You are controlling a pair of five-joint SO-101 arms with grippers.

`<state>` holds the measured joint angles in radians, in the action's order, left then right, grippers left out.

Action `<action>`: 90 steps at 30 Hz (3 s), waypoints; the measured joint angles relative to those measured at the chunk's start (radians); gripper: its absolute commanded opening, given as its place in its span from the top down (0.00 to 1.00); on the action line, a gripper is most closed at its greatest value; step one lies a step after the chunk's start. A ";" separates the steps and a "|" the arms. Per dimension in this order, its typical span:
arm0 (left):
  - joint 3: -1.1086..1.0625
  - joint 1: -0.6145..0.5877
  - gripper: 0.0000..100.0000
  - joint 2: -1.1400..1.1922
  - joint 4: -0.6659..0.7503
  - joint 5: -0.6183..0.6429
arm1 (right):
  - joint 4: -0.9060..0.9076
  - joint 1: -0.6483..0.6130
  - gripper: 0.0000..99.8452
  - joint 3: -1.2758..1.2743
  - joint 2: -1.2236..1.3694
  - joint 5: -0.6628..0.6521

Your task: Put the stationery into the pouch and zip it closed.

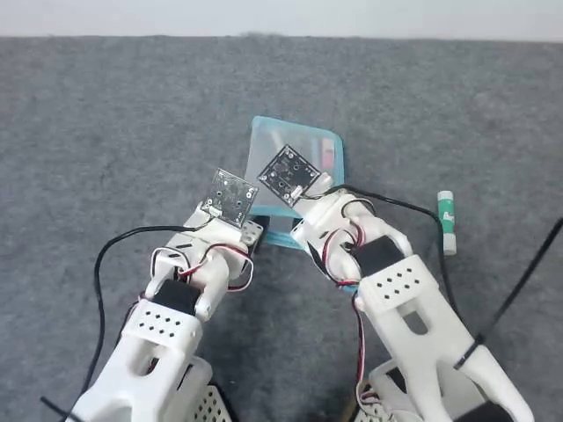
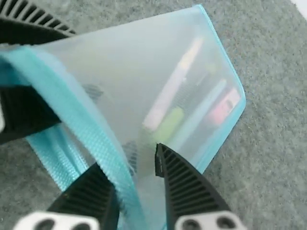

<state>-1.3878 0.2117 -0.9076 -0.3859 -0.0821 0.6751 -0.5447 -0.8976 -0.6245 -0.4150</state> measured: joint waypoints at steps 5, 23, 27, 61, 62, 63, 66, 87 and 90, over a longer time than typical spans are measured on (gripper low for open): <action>0.000 0.000 0.99 0.000 0.003 0.003 | 0.020 0.000 0.97 0.000 0.000 0.000; -0.003 -0.009 0.99 0.002 0.005 0.114 | 0.328 0.147 0.80 0.008 -0.098 0.005; -0.003 -0.009 0.99 0.002 0.005 0.115 | 0.420 0.149 0.80 0.008 -0.218 0.006; -0.020 -0.043 0.99 0.003 0.005 0.117 | 0.436 0.855 0.80 0.313 0.565 -0.055; -0.020 -0.043 0.99 0.003 0.005 0.117 | 0.433 0.855 0.80 0.339 0.591 -0.052; -0.020 -0.043 0.99 0.003 0.005 0.117 | 0.431 0.855 0.80 0.361 0.614 -0.051; -0.020 -0.043 0.99 0.003 0.005 0.117 | 0.431 0.855 0.80 0.416 0.678 -0.051; -0.037 -0.043 0.99 0.003 0.005 0.117 | 0.301 0.769 0.80 0.485 0.855 -0.049; -0.037 -0.043 0.99 0.003 0.005 0.117 | 0.301 0.779 0.81 0.503 0.868 -0.049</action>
<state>-1.4246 0.1688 -0.9045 -0.3813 0.0345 0.9759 0.2348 -0.3943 0.2440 -0.4641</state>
